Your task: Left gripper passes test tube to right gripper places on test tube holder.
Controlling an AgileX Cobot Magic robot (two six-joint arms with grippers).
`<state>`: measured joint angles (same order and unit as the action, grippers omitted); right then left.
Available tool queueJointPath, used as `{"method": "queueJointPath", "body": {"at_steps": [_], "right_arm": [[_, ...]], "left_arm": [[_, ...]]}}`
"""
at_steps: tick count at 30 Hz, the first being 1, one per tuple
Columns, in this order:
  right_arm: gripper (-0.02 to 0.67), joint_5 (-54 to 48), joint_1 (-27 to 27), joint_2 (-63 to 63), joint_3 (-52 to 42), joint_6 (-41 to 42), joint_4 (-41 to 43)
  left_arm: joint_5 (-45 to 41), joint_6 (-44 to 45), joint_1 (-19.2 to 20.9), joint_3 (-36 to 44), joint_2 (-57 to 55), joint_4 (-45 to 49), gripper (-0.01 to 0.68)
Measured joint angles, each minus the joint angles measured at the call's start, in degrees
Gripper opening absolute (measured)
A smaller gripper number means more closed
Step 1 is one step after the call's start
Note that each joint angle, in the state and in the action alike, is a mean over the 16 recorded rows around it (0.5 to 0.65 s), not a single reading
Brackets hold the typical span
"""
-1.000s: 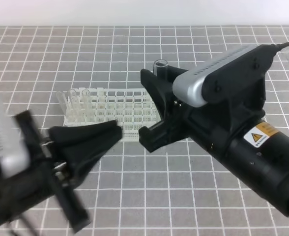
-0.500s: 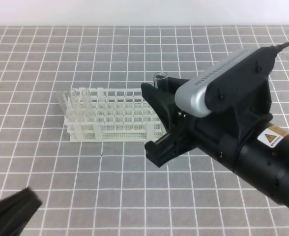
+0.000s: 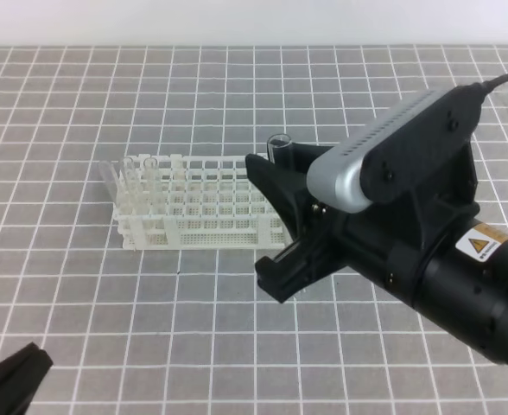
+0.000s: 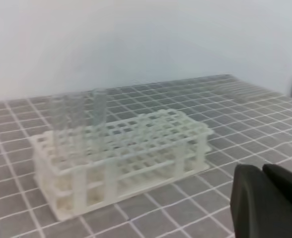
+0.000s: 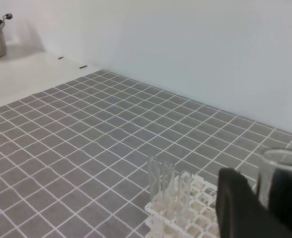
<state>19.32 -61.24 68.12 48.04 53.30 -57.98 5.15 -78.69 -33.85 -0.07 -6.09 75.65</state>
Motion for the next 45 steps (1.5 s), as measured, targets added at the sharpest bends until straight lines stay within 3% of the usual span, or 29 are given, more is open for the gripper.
{"method": "queueJointPath", "body": {"at_steps": [20,25,30,40,45], "right_arm": [[0.095,0.62,0.12,-0.05,-0.10,0.81,0.00],[0.095,1.85,1.28,-0.24,-1.24,-1.61,3.42],[0.095,6.57,4.55,-0.04,-3.91,-14.88,16.73],[0.095,21.38,15.15,8.17,-4.74,-54.42,55.13],[0.095,25.03,18.34,17.00,1.46,-63.82,66.49]], "left_arm": [[-5.18,-0.01,0.00,0.21,0.09,0.13,-0.001],[-5.29,-0.01,0.00,0.21,0.06,0.13,-0.001],[-5.79,0.00,0.00,0.25,0.02,0.12,-0.001],[-6.79,0.02,0.00,0.34,-0.01,0.07,-0.001],[-6.86,0.00,0.00,0.30,0.02,0.04,-0.001]]}}
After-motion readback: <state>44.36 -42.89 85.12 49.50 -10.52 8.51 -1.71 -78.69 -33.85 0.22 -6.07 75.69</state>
